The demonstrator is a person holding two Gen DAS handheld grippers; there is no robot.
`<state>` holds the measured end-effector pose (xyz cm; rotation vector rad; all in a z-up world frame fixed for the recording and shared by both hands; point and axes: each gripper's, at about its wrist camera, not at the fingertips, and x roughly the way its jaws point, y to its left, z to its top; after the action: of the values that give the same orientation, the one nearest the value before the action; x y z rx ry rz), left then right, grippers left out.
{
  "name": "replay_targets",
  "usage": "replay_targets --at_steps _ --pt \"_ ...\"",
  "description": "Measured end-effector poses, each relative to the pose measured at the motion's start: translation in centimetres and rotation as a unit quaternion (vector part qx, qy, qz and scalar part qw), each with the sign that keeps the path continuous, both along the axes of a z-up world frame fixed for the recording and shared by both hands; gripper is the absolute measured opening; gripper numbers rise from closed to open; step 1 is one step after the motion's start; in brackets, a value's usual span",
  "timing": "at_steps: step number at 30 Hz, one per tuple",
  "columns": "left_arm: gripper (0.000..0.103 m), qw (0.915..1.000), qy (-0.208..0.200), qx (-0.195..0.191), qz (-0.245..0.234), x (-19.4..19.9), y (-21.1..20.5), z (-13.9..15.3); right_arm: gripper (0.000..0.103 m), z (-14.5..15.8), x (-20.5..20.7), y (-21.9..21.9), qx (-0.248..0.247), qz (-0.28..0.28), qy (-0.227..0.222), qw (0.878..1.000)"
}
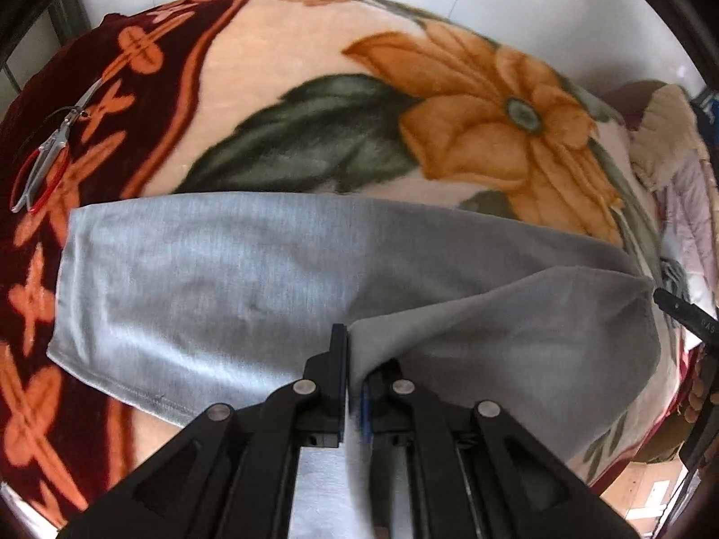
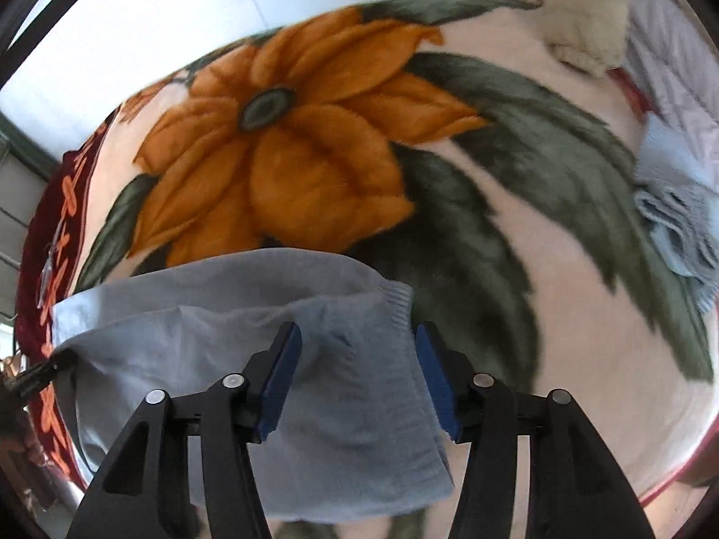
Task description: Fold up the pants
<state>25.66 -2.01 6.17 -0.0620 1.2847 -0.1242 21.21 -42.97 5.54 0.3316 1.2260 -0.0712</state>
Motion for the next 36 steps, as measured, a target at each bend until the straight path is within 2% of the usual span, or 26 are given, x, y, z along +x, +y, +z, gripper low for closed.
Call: replay_targets --at_steps 2,3,4,8,12,16,20,24,27,29,31,33,36 --pt "0.005 0.9999 0.010 0.009 0.007 0.4 -0.3 0.1 0.044 -0.5 0.6 0.2 0.001 0.008 0.010 1.000" --pt "0.005 0.9997 0.016 0.012 0.012 0.5 -0.5 0.0 0.029 -0.7 0.8 0.3 -0.010 0.012 0.016 1.000" --pt "0.004 0.9995 0.020 0.015 0.018 0.6 -0.6 0.1 0.024 -0.7 0.8 0.3 -0.020 0.012 0.017 1.000" --pt "0.003 0.9987 0.023 0.024 0.039 0.4 -0.7 0.8 0.023 0.6 0.0 -0.3 -0.013 -0.002 0.001 1.000" --pt "0.003 0.9981 0.011 0.034 0.050 -0.4 -0.9 3.1 0.023 2.3 -0.3 -0.7 -0.011 -0.008 -0.012 1.000" --pt "0.003 0.9979 -0.004 0.051 0.038 0.4 -1.1 4.5 0.023 1.4 1.0 -1.1 -0.010 -0.013 0.000 1.000" --pt "0.003 0.9979 -0.007 0.055 0.032 2.6 -1.0 3.3 0.023 0.0 2.6 -1.1 -0.025 -0.019 0.006 0.999" --pt "0.003 0.9977 0.003 0.067 0.005 5.0 -1.8 0.6 0.024 -1.8 3.8 -0.4 -0.048 -0.025 0.038 0.998" --pt "0.005 0.9981 0.019 0.058 -0.007 6.0 -1.8 -1.1 0.029 -1.6 3.8 -0.2 -0.057 -0.038 0.051 0.996" --pt "0.018 0.9984 0.026 0.047 -0.016 6.3 -1.7 -1.4 0.034 -0.5 3.4 0.1 -0.065 -0.047 0.048 0.996" --pt "0.052 0.9987 0.020 0.039 -0.025 6.3 -1.6 -0.8 0.039 0.8 2.8 0.5 -0.073 -0.051 0.041 0.995" --pt "0.063 0.9990 0.009 0.032 -0.030 6.1 -1.3 0.2 0.041 2.3 2.1 1.1 -0.081 -0.052 0.034 0.995" --pt "0.065 0.9991 0.009 0.014 -0.038 5.9 -0.8 1.6 0.042 4.4 0.9 2.6 -0.082 -0.054 0.027 0.995"
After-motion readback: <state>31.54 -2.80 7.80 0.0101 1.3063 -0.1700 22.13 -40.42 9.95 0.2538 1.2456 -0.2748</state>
